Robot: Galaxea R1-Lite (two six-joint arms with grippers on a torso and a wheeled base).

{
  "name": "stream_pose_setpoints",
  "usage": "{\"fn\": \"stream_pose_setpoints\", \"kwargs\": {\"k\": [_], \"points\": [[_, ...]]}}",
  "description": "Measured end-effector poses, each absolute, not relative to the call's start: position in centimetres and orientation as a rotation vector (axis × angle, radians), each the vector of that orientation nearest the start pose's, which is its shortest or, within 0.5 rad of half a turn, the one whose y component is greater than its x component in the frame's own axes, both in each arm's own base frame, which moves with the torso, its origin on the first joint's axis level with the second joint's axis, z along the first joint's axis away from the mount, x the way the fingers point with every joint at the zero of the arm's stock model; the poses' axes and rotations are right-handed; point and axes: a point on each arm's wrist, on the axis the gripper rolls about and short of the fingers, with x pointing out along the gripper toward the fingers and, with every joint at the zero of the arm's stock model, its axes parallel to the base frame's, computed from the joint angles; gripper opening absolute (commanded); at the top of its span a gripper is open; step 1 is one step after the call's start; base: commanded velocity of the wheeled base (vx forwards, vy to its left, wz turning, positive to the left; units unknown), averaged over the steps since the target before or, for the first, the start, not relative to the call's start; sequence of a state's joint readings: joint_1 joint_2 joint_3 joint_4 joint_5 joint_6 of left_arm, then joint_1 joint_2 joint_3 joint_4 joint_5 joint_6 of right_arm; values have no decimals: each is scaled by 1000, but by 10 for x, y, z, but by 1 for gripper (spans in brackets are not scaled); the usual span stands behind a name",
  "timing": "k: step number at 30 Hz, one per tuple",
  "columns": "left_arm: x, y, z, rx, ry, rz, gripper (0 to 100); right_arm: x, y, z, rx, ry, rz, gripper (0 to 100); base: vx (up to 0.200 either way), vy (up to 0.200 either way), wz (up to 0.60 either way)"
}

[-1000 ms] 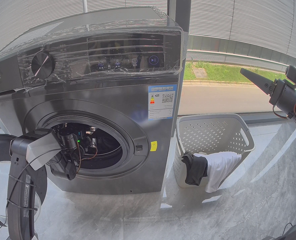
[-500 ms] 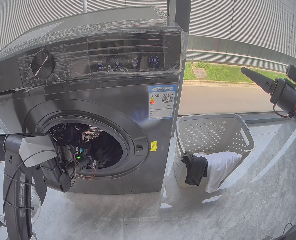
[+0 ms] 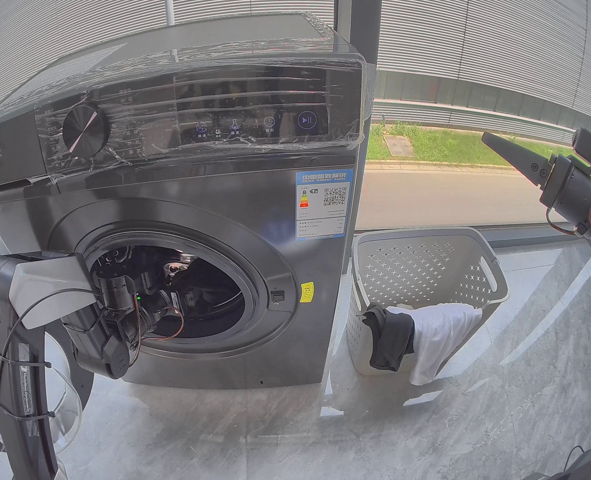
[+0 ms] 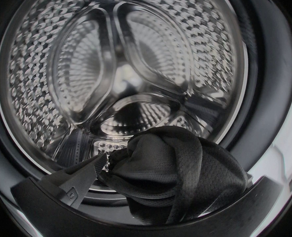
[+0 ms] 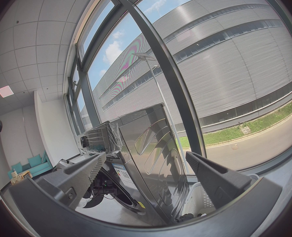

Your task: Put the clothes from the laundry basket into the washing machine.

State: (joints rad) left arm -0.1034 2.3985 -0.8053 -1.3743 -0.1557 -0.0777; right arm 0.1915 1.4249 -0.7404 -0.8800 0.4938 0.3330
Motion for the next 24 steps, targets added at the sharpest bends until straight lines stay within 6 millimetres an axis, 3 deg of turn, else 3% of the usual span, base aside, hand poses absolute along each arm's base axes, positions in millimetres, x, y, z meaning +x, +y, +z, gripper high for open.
{"fn": "stream_pose_setpoints", "kwargs": {"k": [6,12,19,24], "points": [[392,-66,15,-327,207,-189,100,231,56,264,289,-81,709,100,0,0,0],[395,-98,28,-382,144,-240,100,231,56,264,289,-82,709,100,0,0,0],[417,-108,45,-413,14,-230,100,230,55,264,290,-82,708,100,0,0,0],[430,-105,44,-423,-32,-172,100,230,55,264,290,-83,708,100,0,0,0]]}}
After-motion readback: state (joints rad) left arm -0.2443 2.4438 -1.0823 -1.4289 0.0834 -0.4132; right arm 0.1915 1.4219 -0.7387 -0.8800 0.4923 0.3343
